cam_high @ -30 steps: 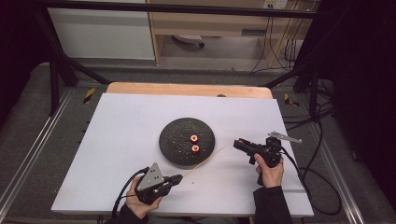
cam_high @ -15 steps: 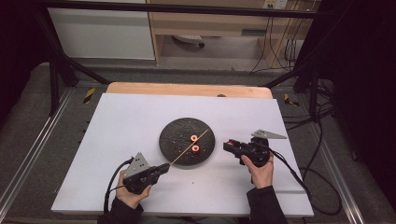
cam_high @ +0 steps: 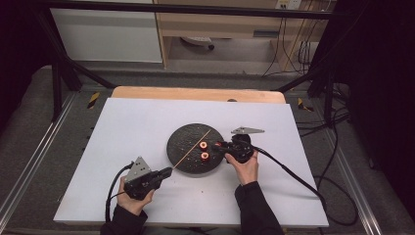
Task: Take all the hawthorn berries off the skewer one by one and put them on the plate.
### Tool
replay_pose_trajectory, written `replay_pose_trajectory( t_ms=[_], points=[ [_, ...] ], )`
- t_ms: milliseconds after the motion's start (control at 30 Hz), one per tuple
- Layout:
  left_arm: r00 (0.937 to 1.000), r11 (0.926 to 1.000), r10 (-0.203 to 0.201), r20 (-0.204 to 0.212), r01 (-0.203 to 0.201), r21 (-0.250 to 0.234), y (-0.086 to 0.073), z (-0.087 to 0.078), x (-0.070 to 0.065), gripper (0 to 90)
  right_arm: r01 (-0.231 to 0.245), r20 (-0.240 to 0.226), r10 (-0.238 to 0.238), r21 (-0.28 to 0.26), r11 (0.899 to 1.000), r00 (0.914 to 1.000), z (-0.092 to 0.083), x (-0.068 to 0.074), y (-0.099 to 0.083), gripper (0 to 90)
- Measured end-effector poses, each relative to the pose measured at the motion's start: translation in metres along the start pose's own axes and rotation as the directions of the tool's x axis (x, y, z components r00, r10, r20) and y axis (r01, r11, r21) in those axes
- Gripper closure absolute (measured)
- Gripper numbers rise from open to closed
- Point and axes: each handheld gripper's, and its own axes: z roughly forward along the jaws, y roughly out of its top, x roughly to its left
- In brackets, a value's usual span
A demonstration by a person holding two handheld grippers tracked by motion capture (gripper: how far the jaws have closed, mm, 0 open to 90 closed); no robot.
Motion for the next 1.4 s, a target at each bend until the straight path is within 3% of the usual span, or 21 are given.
replay_pose_trajectory(
  t_ms=[267, 633, 867, 1000, 1167, 1400],
  points=[
    [1.0, 1.0, -0.005, -0.004, 0.005, 0.003, -0.001, 0.001, 0.001, 88.4, 0.014, 0.034, -0.015, 0.048, 0.999, 0.9993, 0.028, -0.008, -0.007, 61.8],
    [1.0, 1.0, 0.001, -0.003, -0.001, 0.006, -0.001, 0.002, 0.0, 88.4, 0.017, 0.047, -0.02, 0.058, 0.998, 0.9987, 0.037, -0.01, -0.013, 58.4],
    [1.0, 1.0, -0.001, -0.009, 0.001, 0.001, -0.001, 0.0, 0.001, 88.4, 0.04, 0.05, -0.041, 0.036, 0.999, 0.9979, 0.021, -0.006, -0.007, 47.7],
    [1.0, 1.0, -0.002, -0.009, 0.002, 0.004, -0.001, 0.0, 0.001, 88.4, 0.047, 0.032, -0.048, 0.039, 0.998, 0.9983, 0.008, -0.004, -0.008, 36.2],
    [0.9999, 1.0, -0.001, -0.012, 0.001, 0.009, -0.001, 0.0, 0.0, 88.4, 0.063, 0.028, -0.064, 0.032, 0.997, 0.9976, -0.01, -0.005, -0.015, 20.1],
    [0.9999, 0.9999, -0.005, -0.015, 0.005, 0.014, 0.0, 0.001, 0.0, 88.4, 0.107, 0.009, -0.108, 0.048, 0.993, 0.9941, -0.031, -0.011, -0.028, 6.2]
  ],
)
